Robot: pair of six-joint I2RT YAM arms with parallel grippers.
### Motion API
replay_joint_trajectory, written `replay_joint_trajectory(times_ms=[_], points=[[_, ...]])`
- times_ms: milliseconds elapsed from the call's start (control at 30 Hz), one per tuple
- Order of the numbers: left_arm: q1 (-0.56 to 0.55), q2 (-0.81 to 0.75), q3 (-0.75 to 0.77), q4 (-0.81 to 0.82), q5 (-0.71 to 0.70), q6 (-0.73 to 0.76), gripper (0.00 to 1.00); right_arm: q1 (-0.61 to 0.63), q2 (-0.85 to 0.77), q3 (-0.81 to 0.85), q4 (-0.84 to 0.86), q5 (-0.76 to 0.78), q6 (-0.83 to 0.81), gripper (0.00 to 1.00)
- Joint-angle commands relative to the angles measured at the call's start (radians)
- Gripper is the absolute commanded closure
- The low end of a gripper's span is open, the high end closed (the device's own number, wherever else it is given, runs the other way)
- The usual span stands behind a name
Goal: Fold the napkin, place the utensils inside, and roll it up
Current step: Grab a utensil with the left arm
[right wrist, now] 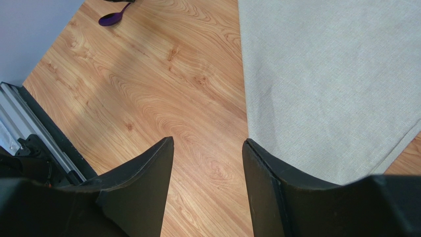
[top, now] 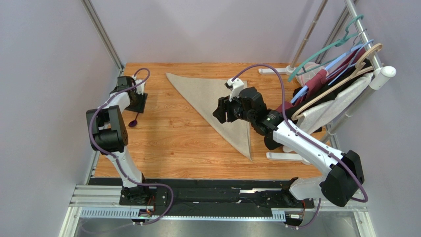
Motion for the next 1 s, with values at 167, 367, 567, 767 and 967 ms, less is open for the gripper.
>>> replay_joint_trajectory(times_ms=[167, 367, 567, 767, 967], points=[[0.007, 0.051, 0.054, -0.012, -0.054, 0.028, 0.42, 0.007, -0.034, -0.024, 0.007, -0.019, 0.008, 0.42], [0.007, 0.073, 0.054, -0.032, -0.054, 0.022, 0.50, 0.007, -0.045, -0.035, 0.010, -0.010, 0.014, 0.42], [0.006, 0.096, 0.058, -0.045, -0.075, 0.019, 0.52, 0.005, -0.057, -0.044, 0.013, -0.006, 0.017, 0.42], [0.006, 0.119, 0.060, -0.063, -0.068, 0.011, 0.65, 0.008, -0.066, -0.053, 0.015, 0.007, 0.018, 0.42], [0.006, 0.102, 0.055, -0.078, -0.075, -0.001, 0.86, 0.005, -0.060, -0.050, 0.022, 0.007, 0.023, 0.42]])
